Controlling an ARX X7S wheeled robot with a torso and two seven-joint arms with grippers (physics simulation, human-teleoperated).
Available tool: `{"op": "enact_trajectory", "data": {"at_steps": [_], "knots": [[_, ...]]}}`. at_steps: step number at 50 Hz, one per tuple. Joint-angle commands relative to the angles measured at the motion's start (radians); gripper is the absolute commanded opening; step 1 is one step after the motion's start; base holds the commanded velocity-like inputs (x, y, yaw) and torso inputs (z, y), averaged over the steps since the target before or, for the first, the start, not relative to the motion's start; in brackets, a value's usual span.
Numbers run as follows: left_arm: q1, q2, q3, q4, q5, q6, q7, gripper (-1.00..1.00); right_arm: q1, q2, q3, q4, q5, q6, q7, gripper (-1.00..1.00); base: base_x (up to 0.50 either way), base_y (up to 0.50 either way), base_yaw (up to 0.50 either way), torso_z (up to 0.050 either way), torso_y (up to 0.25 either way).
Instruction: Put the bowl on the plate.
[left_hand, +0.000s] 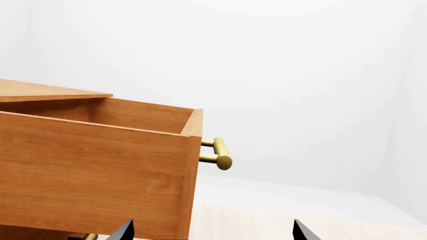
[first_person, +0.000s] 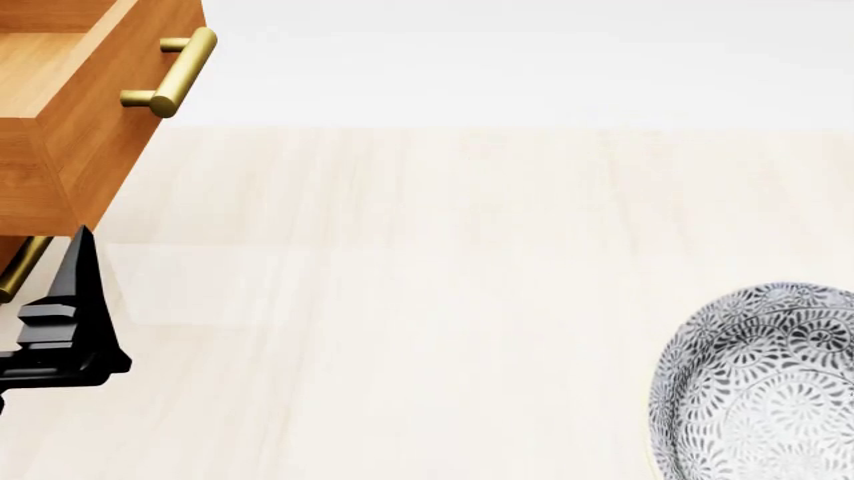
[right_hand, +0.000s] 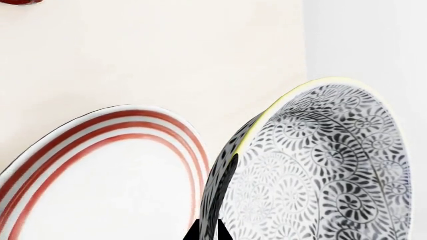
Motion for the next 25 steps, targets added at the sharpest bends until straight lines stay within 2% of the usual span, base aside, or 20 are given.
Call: {"op": "enact_trajectory", "data": {"at_steps": [1,10,25], "knots": [[0.003,-0.004,0.005,0.002,-0.002,0.003,-0.006,1.0,-0.177,-0.028,0.122,0.005,0.045,-0.069,0.118,-1.0,0.0,0.0,0.0,0.0,0.0],[0.001,-0.009,0.006,0.0,-0.002,0.005,-0.012,1.0,-0.242,-0.07,0.16,0.044,0.083,-0.107,0.181,-1.0,0.0,0.0,0.0,0.0,0.0],[0.005,-0.013,0.014,-0.008,-0.002,0.015,-0.016,1.0,-0.257,-0.1,0.152,0.084,0.101,-0.133,0.22,-1.0,0.0,0.0,0.0,0.0,0.001]]}}
